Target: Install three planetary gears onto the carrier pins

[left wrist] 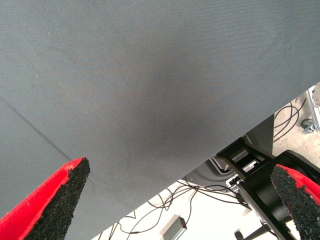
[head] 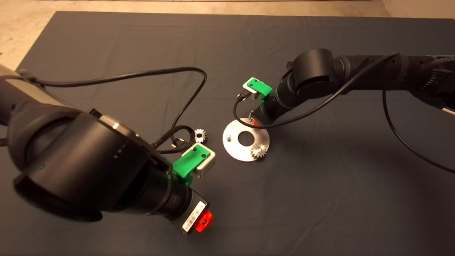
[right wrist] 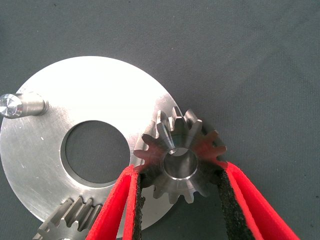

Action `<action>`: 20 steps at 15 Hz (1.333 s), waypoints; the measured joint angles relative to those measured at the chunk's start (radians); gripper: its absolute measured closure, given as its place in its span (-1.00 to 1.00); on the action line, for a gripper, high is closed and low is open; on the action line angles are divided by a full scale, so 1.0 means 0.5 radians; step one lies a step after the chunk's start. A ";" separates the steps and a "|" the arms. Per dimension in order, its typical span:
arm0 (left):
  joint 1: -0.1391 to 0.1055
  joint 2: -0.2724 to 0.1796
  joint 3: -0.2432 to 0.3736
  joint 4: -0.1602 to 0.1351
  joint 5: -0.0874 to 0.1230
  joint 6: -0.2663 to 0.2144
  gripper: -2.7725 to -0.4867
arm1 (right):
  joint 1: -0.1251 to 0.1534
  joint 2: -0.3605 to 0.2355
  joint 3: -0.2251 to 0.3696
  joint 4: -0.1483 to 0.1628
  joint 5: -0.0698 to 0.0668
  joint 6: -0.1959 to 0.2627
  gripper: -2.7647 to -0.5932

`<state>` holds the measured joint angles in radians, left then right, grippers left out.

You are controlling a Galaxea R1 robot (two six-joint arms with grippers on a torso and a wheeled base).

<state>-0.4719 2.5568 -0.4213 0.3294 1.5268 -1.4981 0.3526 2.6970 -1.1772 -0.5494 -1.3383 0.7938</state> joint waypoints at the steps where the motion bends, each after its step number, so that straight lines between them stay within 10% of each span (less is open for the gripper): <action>1: 0.000 0.000 0.000 0.000 0.000 0.000 -0.89 | 0.000 0.003 -0.004 -0.001 -0.001 0.000 0.72; 20: 0.000 -0.006 0.000 0.000 0.000 0.000 -0.89 | -0.001 0.005 -0.008 -0.002 -0.022 0.001 0.72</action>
<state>-0.4719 2.5540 -0.4213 0.3294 1.5268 -1.4981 0.3521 2.6993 -1.1811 -0.5502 -1.3494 0.7943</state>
